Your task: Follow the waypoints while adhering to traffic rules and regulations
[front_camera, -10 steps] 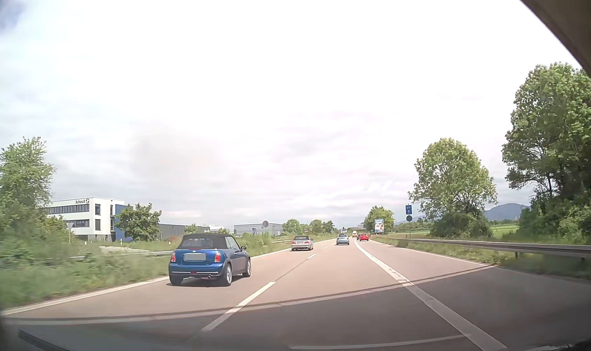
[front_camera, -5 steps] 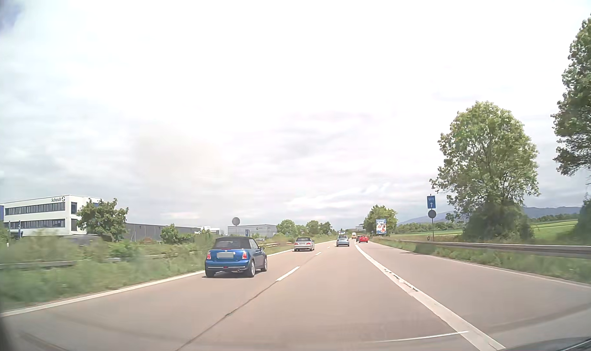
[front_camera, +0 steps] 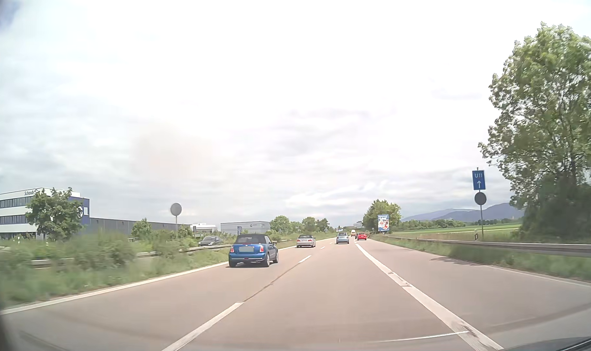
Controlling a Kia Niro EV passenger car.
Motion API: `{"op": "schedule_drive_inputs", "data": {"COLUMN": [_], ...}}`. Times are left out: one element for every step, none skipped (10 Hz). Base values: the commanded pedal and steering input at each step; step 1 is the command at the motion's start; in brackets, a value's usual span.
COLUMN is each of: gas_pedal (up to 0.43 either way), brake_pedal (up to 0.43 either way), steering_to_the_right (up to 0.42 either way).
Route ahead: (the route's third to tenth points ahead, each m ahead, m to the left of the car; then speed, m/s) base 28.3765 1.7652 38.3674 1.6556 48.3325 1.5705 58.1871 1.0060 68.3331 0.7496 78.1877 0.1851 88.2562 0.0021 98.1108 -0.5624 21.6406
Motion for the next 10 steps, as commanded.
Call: {"op": "schedule_drive_inputs", "data": {"gas_pedal": [0.189, 0.189, 0.189, 0.189, 0.189, 0.189, 0.189, 0.189, 0.189, 0.189], "brake_pedal": [0.0, 0.0, 0.0, 0.0, 0.0, 0.0, 0.0, 0.0, 0.0, 0.0], "steering_to_the_right": [0.003, 0.003, 0.003, 0.003, 0.003, 0.003, 0.003, 0.003, 0.003, 0.002]}}
